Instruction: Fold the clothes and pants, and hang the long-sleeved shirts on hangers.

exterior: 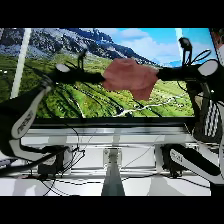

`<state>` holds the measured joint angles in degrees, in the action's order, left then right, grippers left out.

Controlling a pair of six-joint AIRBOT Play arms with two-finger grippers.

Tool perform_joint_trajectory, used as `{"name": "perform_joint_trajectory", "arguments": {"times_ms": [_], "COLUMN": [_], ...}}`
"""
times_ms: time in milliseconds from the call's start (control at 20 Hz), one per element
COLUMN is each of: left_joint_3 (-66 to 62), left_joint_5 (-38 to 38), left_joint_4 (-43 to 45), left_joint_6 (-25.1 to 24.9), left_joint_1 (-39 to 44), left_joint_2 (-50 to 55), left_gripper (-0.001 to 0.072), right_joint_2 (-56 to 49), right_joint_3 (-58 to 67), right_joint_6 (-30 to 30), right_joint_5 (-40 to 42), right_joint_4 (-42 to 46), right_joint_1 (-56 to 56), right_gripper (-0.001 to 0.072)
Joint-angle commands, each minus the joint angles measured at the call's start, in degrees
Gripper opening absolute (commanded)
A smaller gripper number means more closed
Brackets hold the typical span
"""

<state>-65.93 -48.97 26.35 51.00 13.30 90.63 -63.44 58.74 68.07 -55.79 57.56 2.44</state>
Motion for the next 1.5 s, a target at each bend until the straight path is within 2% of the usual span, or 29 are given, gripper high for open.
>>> {"name": "perform_joint_trajectory", "arguments": {"times_ms": [0,200,300,600,700,750,900,1000,1100,1200,1300,1450], "left_joint_3": [-6.5,-11.6,-11.9,-11.9,-11.9,-11.9,-11.7,-9.3,-4.6,-0.1,2.2,2.1], "left_joint_5": [-1.8,-1.4,-1.5,-3.2,-6.1,-8.2,-19.5,-24.7,-23.8,-19.1,-11.9,4.7], "left_joint_4": [4.1,4.5,4.9,20.3,21.8,22.0,26.0,29.3,29.1,28.9,26.3,17.7], "left_joint_6": [0.0,0.0,-2.3,-3.4,-3.1,-0.5,13.8,17.8,17.8,17.8,16.9,10.8], "left_joint_1": [-5.5,-10.2,-11.8,-12.1,-12.1,-12.1,-12.1,-12.0,-12.0,-11.3,-8.7,-3.3], "left_joint_2": [-8.4,-22.8,-30.4,-49.0,-53.1,-54.6,-54.9,-52.5,-47.7,-39.9,-29.4,-13.7], "left_gripper": [0.0004,0.0005,0.0005,0.0006,0.0005,0.0005,0.0005,0.0004,0.0005,0.0005,0.0005,0.0005], "right_joint_2": [7.2,14.1,16.8,23.7,25.5,26.0,26.6,26.2,25.8,24.3,20.8,11.5], "right_joint_3": [1.3,6.8,9.8,12.9,12.9,12.9,12.6,10.2,2.6,-6.4,-14.3,-18.4], "right_joint_6": [-5.7,-8.4,-8.5,-8.3,-5.6,-2.9,3.9,8.1,9.5,9.4,8.9,8.8], "right_joint_5": [4.9,3.7,1.5,-12.8,-17.0,-17.9,-18.6,-17.9,-13.9,-5.7,7.4,28.6], "right_joint_4": [-13.4,-23.8,-26.5,-32.6,-33.8,-33.8,-31.7,-27.1,-25.4,-25.3,-24.6,-20.6], "right_joint_1": [0.0,0.0,0.0,0.0,0.0,0.0,0.0,0.0,0.0,-1.5,-6.3,-15.2], "right_gripper": [0.0018,0.0018,0.0018,0.0019,0.0018,0.0019,0.0018,0.0017,0.0018,0.0018,0.0018,0.0018]}}
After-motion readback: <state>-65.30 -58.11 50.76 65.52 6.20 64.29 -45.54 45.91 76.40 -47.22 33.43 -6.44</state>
